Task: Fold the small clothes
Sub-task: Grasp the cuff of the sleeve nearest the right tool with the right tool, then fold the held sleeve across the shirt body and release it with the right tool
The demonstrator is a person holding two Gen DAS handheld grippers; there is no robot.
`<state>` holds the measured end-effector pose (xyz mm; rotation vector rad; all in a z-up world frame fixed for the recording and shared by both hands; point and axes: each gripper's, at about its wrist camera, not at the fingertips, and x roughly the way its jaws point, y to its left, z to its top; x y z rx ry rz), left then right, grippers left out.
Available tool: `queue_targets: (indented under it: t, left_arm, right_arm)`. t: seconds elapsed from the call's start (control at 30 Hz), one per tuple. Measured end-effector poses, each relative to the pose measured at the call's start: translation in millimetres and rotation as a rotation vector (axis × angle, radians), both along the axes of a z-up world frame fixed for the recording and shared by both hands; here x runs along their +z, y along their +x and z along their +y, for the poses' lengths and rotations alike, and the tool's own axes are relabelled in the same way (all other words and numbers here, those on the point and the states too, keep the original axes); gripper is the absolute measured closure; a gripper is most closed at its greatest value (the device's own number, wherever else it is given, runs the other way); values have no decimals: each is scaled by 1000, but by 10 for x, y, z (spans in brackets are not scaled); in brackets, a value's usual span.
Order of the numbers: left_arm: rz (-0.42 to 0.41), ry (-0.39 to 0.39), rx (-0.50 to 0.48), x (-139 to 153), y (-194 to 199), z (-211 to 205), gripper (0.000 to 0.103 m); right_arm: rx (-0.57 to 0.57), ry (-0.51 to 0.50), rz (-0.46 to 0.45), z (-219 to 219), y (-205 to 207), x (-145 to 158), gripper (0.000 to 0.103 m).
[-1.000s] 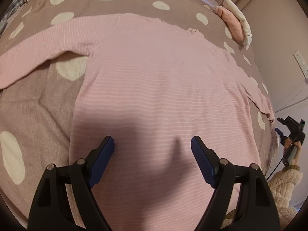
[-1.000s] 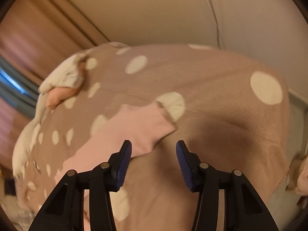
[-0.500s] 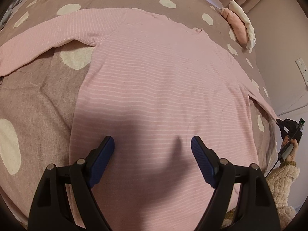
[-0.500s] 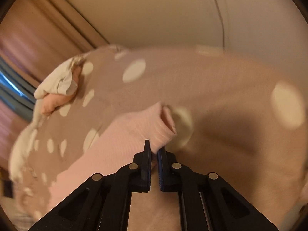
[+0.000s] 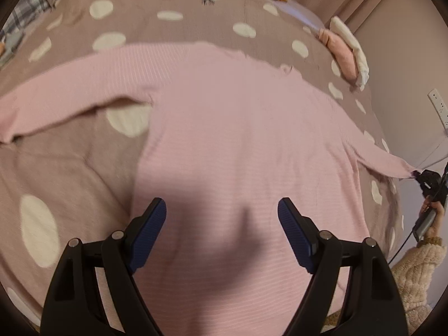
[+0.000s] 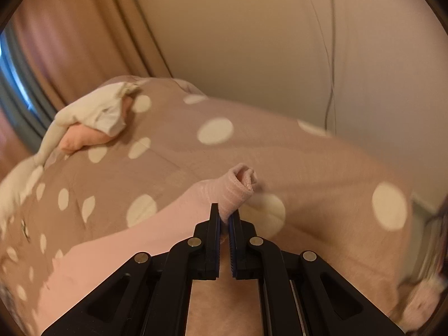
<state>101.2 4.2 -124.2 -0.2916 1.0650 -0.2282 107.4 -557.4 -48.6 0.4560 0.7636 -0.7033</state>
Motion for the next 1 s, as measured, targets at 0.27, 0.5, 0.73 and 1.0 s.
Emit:
queue_targets:
  t: [0.27, 0.5, 0.73, 1.0]
  left_arm:
    - [-93, 13, 34, 309, -60, 115, 20]
    - [-134, 24, 86, 446, -108, 290, 20]
    - [-166, 26, 113, 561, -148, 393, 20]
    - [-179, 2, 140, 613, -184, 503, 20]
  right_arm:
    - [146, -172, -21, 639, 266, 453, 97]
    - [258, -263, -38, 1217, 464, 676, 97]
    - [394, -288, -61, 1761, 619, 797, 97]
    - [559, -264, -76, 2373, 763, 779, 97]
